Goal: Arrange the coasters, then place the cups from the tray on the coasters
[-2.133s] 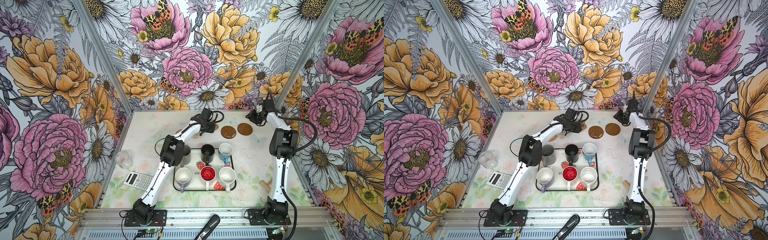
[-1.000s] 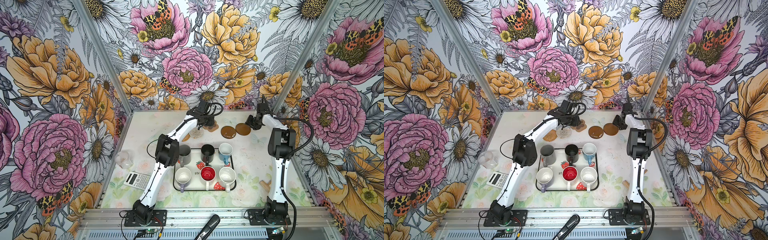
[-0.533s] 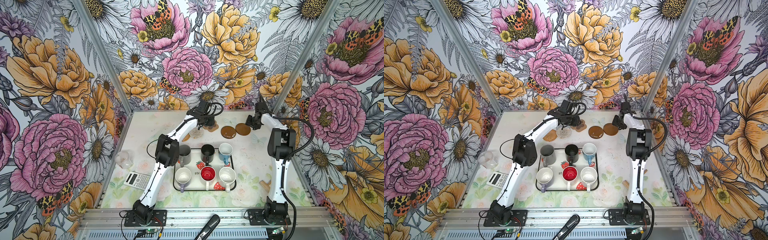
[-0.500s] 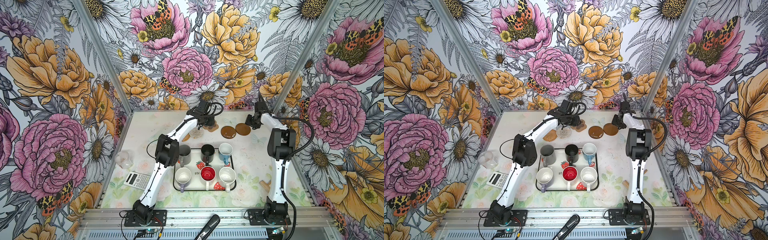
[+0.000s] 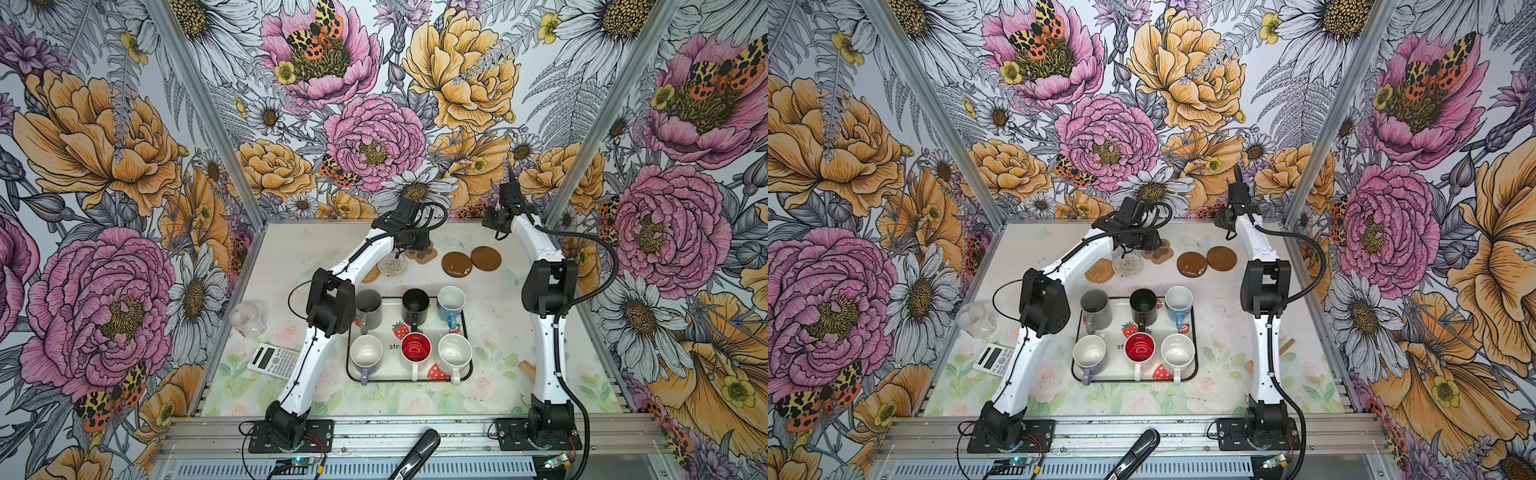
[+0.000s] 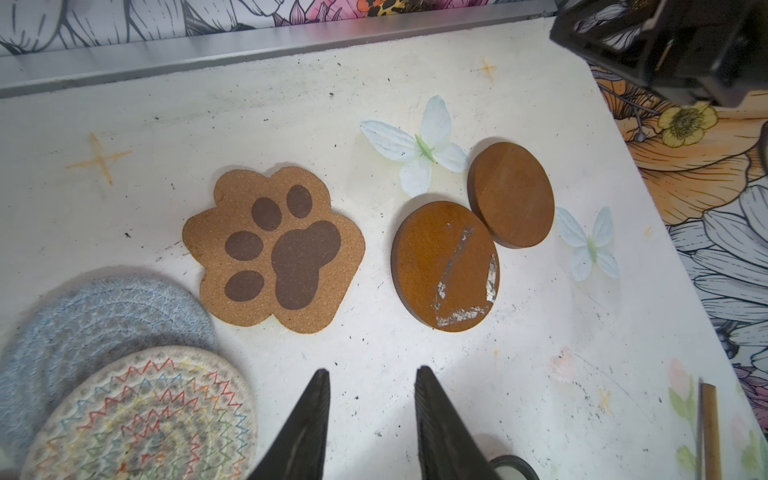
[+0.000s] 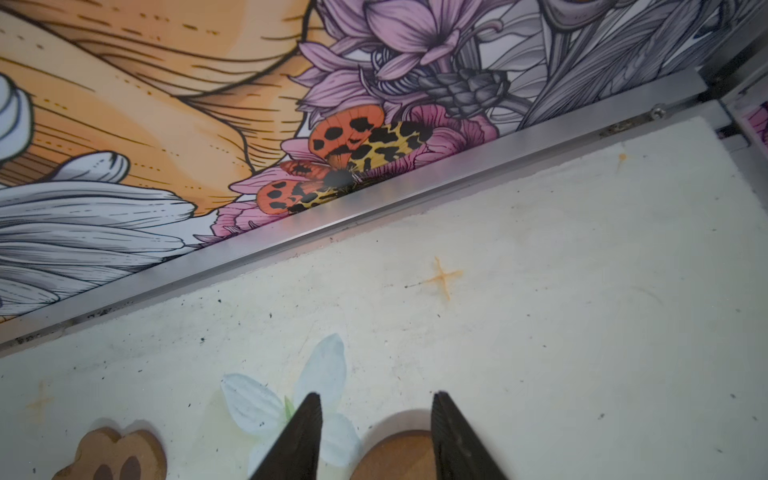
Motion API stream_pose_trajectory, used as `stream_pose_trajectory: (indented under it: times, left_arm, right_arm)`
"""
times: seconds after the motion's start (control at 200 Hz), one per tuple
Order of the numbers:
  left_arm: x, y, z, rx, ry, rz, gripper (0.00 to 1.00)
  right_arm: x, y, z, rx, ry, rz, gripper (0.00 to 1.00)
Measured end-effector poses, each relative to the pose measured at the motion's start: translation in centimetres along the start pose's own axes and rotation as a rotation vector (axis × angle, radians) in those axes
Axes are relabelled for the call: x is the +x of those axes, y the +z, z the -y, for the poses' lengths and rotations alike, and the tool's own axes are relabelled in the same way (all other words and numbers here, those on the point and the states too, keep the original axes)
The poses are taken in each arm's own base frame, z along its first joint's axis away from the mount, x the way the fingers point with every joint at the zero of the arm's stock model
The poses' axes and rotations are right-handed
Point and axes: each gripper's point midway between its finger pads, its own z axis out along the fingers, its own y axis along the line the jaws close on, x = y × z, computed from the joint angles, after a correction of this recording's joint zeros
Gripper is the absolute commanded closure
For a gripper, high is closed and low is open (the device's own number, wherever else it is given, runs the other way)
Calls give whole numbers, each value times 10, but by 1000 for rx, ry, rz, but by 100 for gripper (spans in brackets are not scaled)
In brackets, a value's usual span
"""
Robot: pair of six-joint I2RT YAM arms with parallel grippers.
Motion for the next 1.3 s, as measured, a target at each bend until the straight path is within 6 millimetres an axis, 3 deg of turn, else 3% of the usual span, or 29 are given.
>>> stream_pose_trajectory:
  times: [0.23,0.35,0.691,0.926,1.301]
  left_arm:
    - [-1,-6,9,9,10,4,63]
    - [4,-4,10,8,11,-6,63]
    - [6,-14,18,10,33,-8,63]
    - [-3,-31,26,16,52,22,63]
    - [2,-28,24,10,53,9,63]
  right_arm:
    - [29,35,12,23,25,-80,55]
    - [41,44,18,31,35,-116,55]
    - [39,41,14,-13,68,-125,55]
    - [48,40,13,-21,78,-166,54]
    - [69,45,16,-11,83,-238,54]
